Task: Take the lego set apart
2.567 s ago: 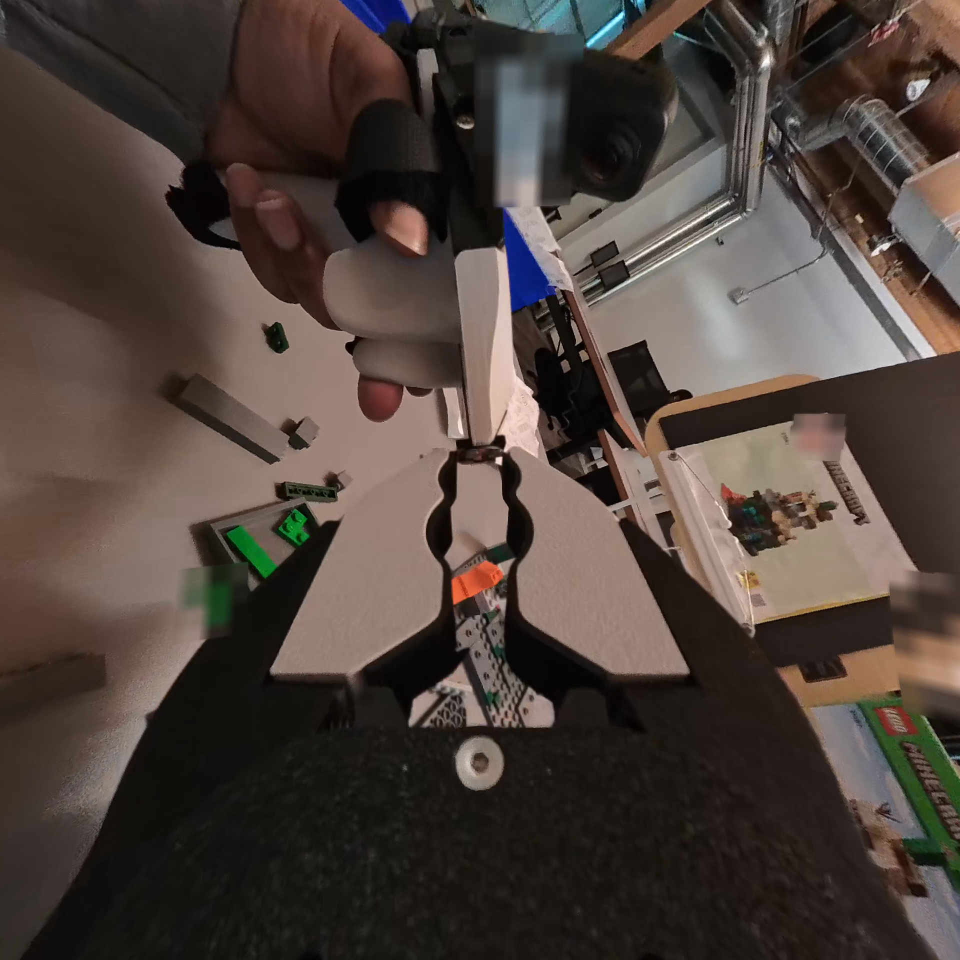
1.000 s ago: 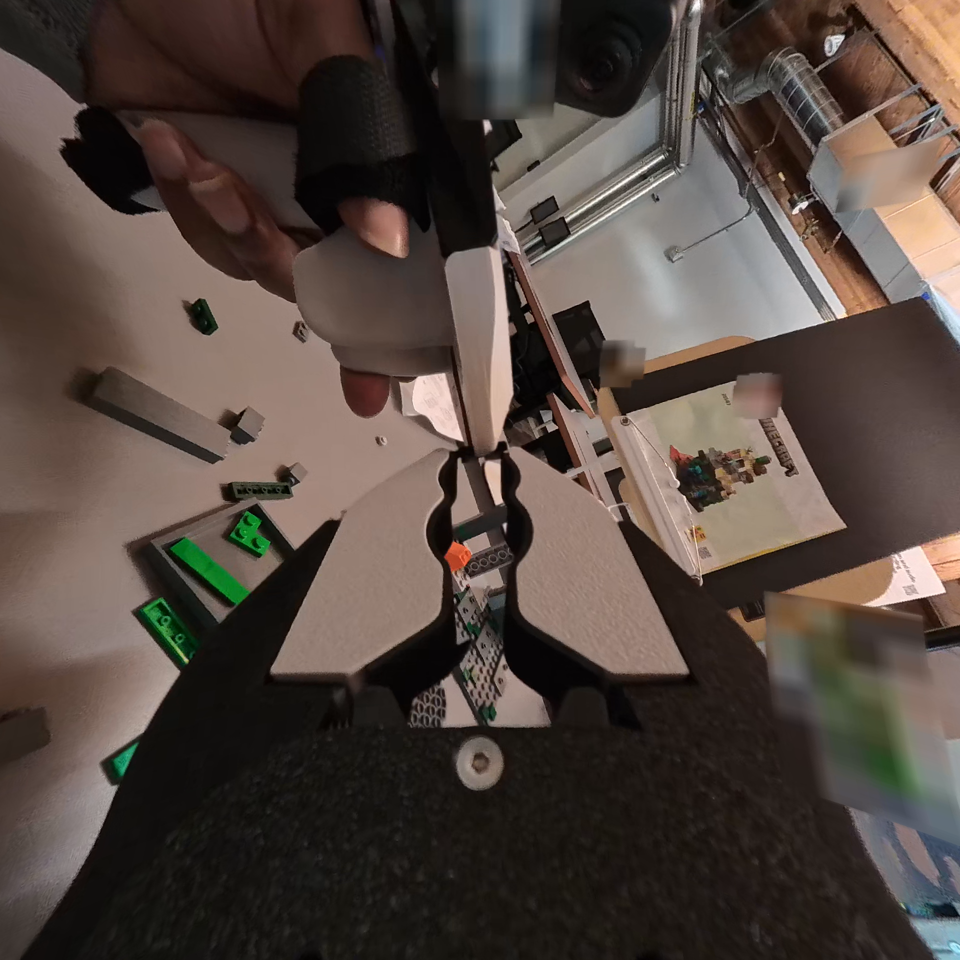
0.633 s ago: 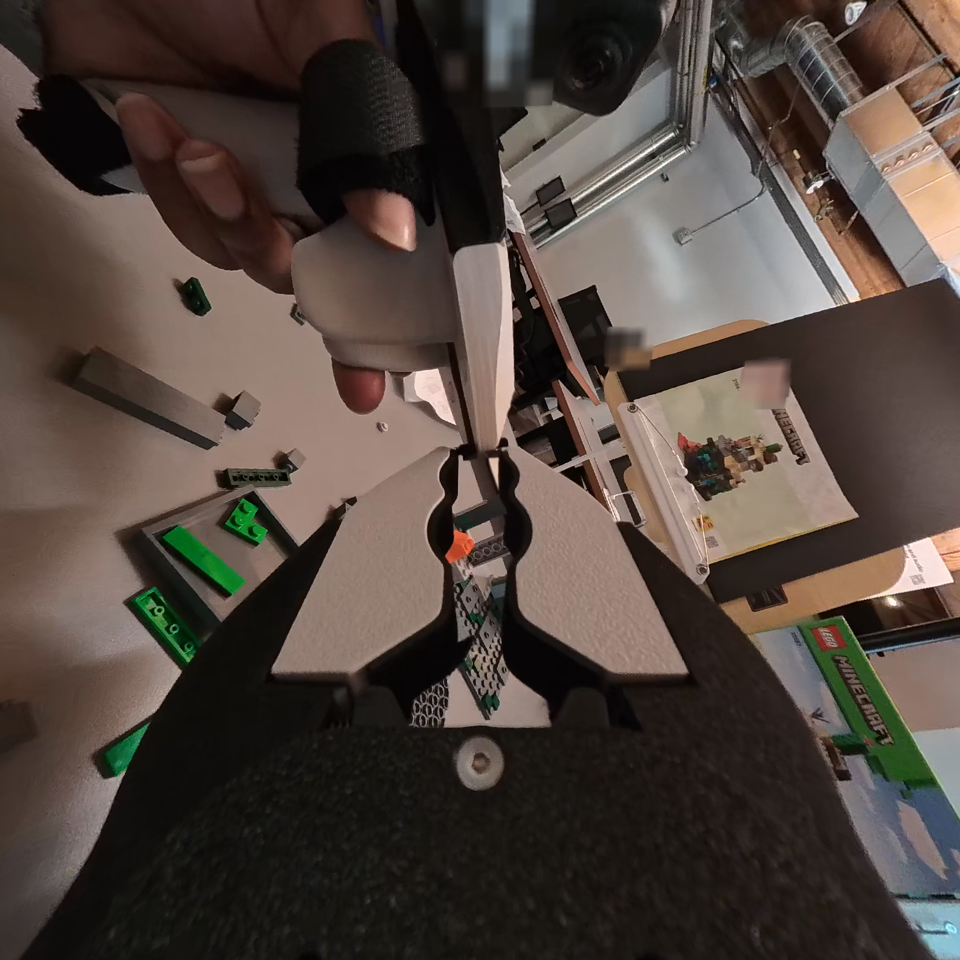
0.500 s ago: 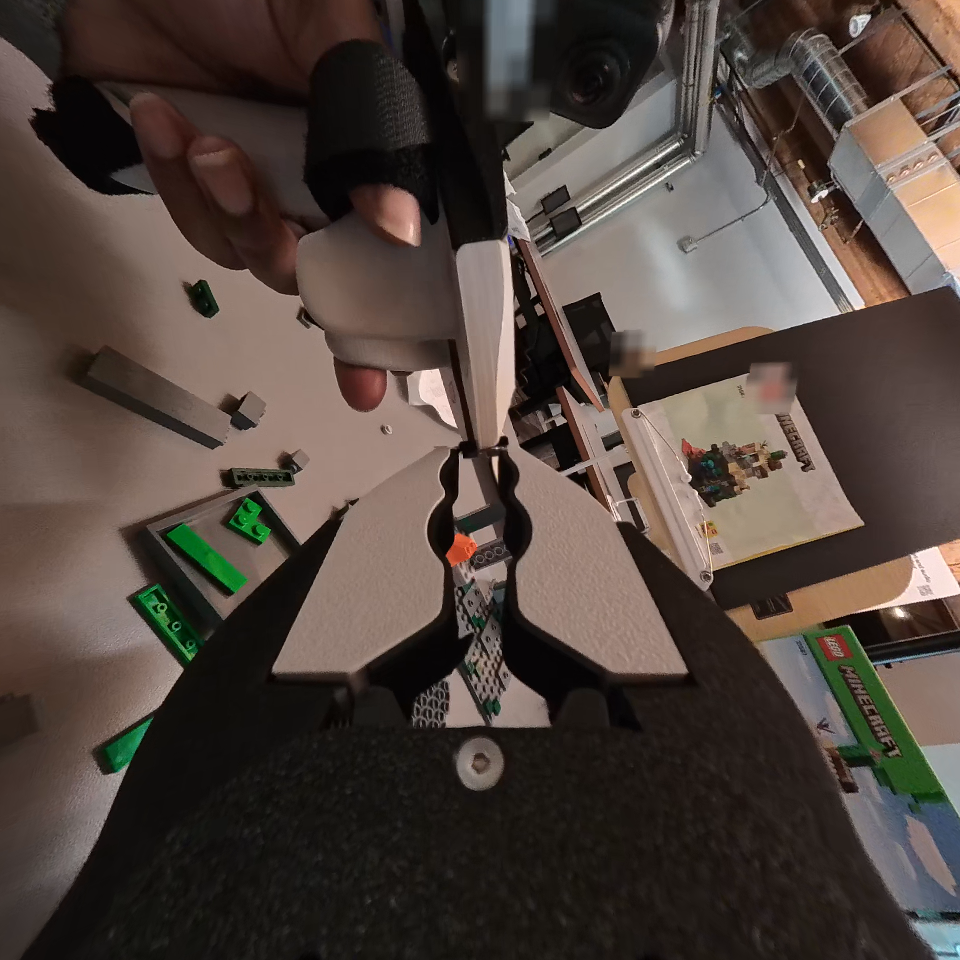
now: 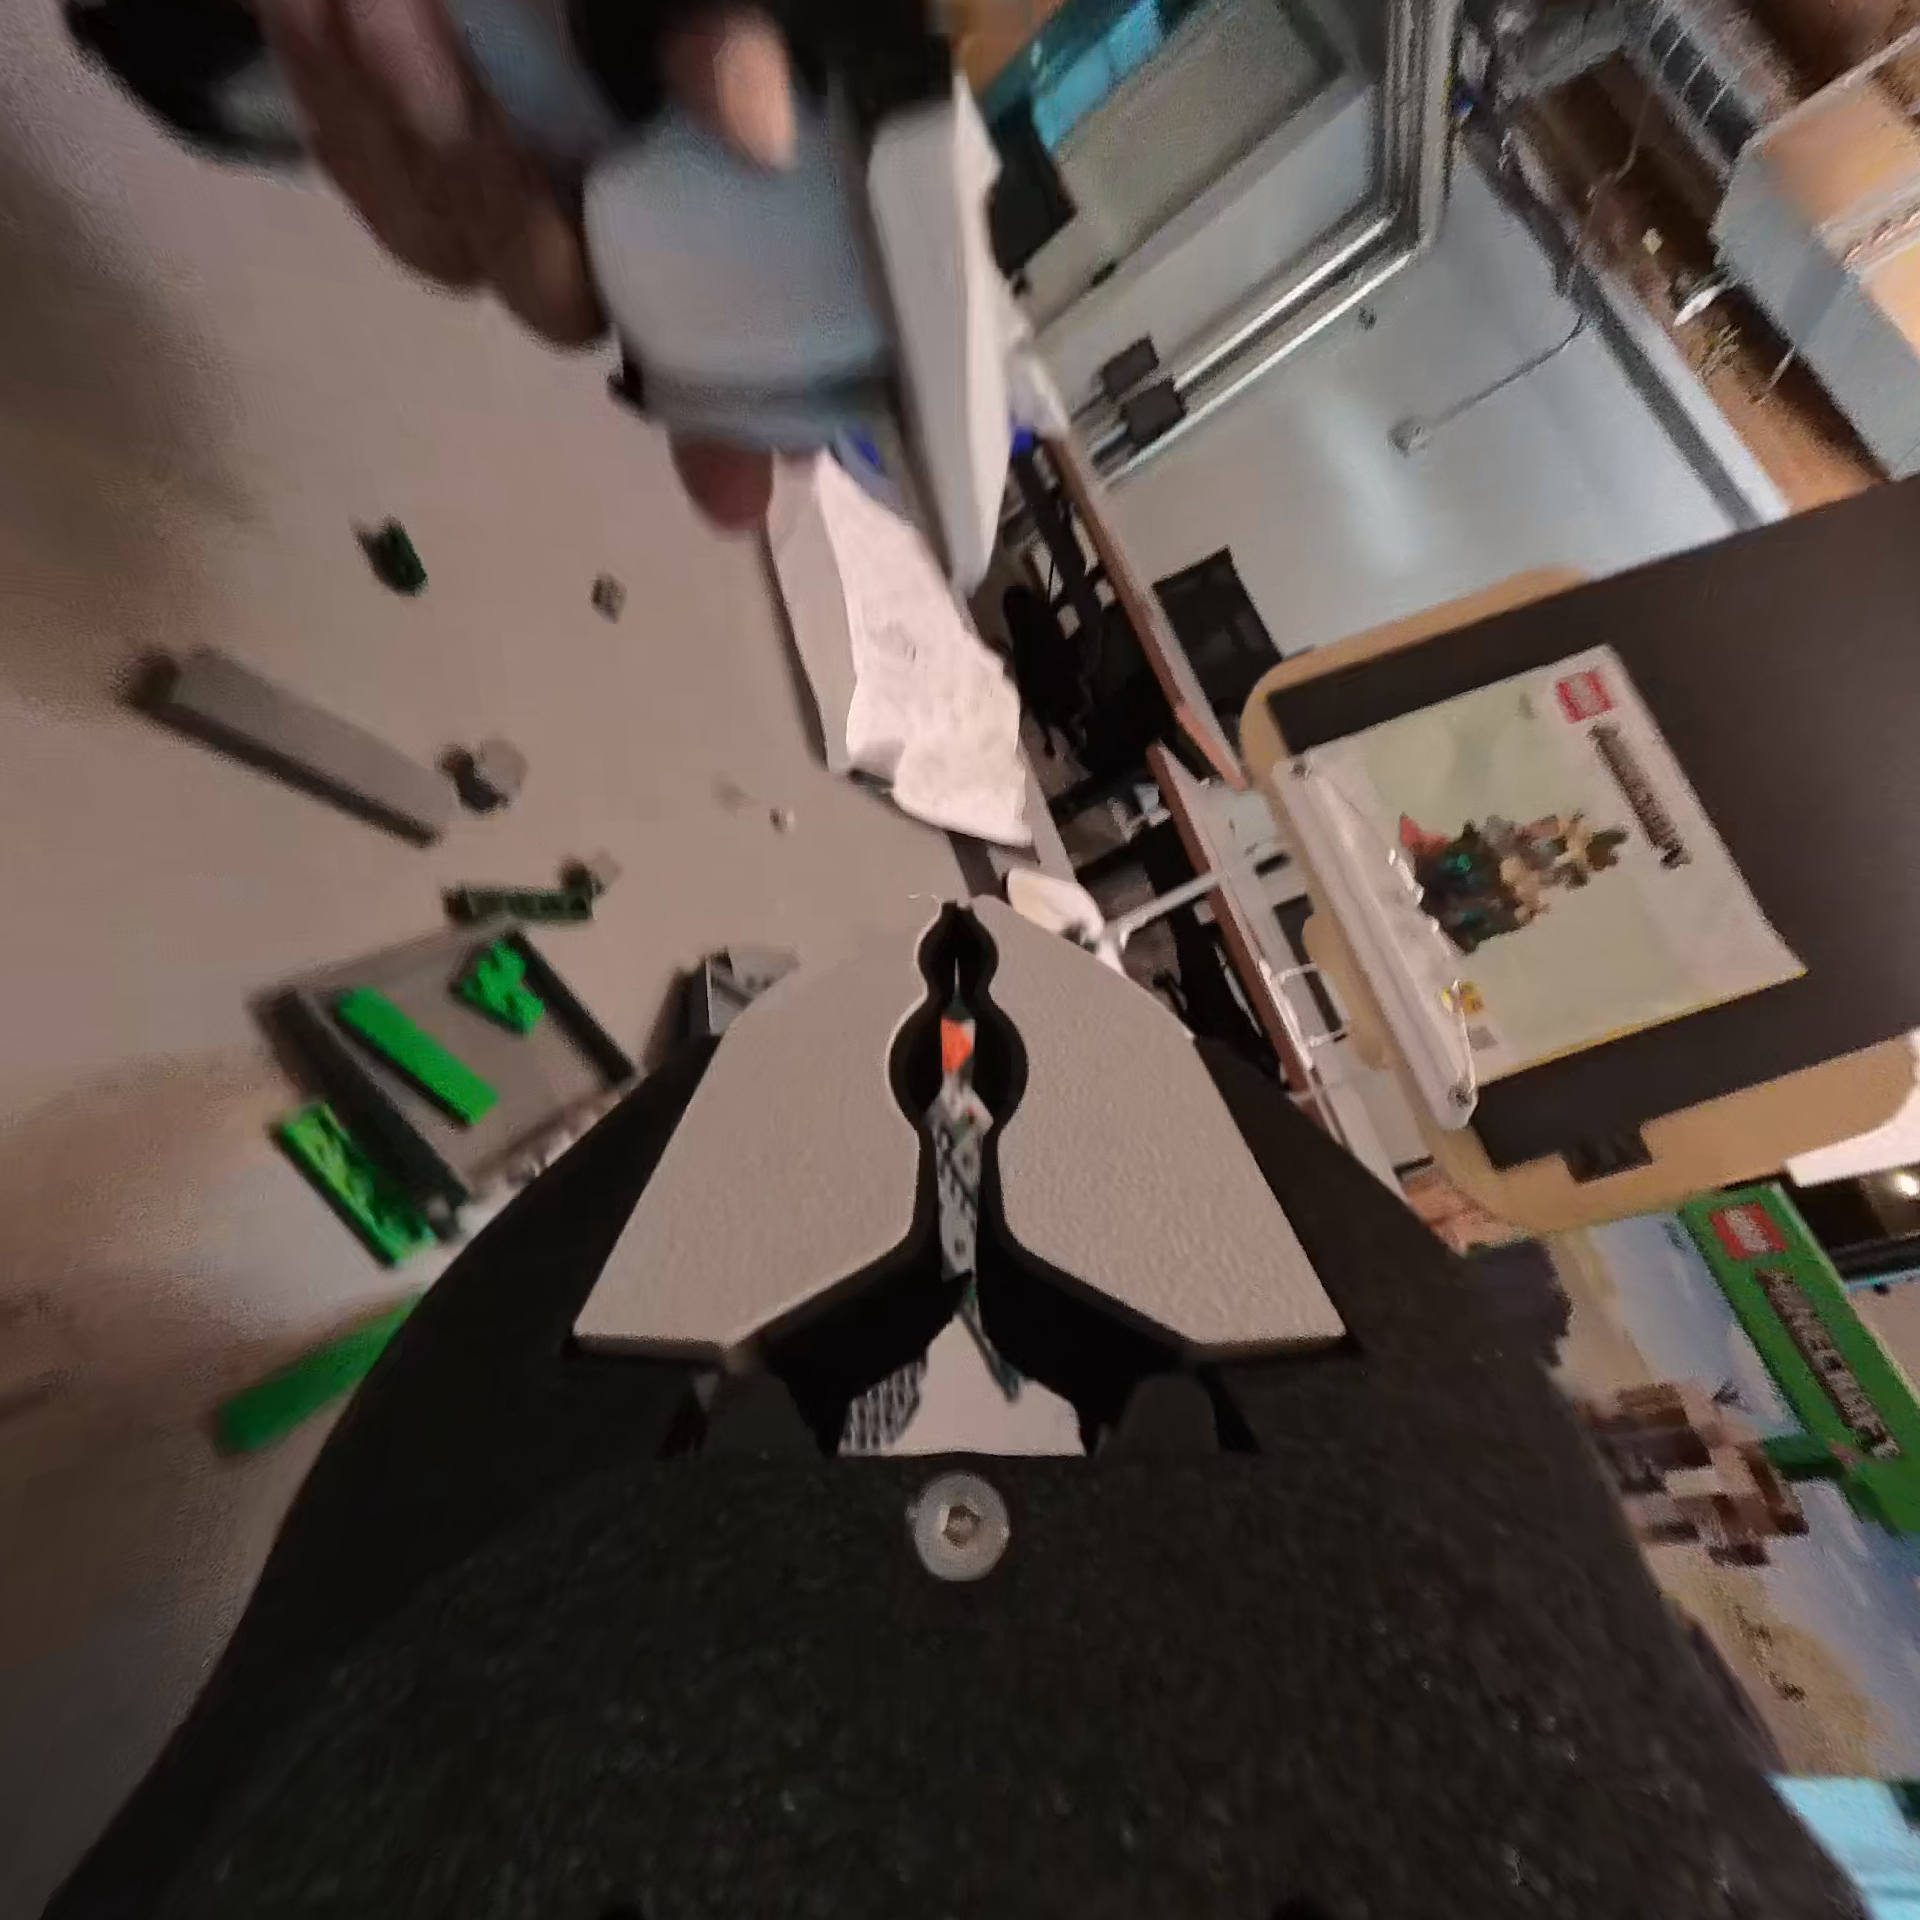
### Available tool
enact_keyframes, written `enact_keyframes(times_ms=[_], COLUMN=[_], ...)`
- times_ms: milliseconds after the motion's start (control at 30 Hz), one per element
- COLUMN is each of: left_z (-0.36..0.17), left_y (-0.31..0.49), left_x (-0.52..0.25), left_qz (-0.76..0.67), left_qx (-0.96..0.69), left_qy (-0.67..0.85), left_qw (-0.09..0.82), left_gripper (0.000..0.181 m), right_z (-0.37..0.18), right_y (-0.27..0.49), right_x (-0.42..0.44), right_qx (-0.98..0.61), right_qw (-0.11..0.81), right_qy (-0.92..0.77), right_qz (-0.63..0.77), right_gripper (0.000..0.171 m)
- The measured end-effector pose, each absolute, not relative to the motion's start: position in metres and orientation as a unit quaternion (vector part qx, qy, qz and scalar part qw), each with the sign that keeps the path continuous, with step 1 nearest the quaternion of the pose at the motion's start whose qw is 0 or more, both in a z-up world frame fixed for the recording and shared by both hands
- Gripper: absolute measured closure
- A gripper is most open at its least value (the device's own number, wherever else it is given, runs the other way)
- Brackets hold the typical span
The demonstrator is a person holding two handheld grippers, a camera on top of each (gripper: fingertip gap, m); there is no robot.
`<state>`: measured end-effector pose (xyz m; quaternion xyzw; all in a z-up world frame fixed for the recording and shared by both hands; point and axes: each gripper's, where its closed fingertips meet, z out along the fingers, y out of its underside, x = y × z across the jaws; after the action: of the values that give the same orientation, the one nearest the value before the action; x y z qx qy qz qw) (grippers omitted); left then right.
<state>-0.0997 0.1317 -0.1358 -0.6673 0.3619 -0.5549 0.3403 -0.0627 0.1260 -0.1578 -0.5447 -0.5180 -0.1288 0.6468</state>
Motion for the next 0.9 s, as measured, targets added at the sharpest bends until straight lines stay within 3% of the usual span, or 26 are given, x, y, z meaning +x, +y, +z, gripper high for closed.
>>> enact_keyframes(times_ms=[133, 633, 900], left_z=[-0.145, -0.152, -0.171], left_y=[0.122, 0.146, 0.175], left_x=[-0.084, -0.1, -0.105], left_qz=[-0.571, -0.533, -0.413], left_qx=[-0.663, -0.692, -0.743], left_qy=[0.369, 0.335, 0.331], left_qw=[0.315, 0.355, 0.41], left_gripper=[0.181, 0.181, 0.175], right_z=[-0.156, -0.155, -0.156], right_y=[0.123, 0.14, 0.149], right_x=[-0.089, -0.053, -0.041], right_qx=[-0.529, -0.566, -0.6], right_qw=[0.651, 0.656, 0.662], right_qy=[-0.528, -0.48, -0.439], right_qz=[-0.132, -0.137, -0.1], right_gripper=[0.171, 0.171, 0.171])
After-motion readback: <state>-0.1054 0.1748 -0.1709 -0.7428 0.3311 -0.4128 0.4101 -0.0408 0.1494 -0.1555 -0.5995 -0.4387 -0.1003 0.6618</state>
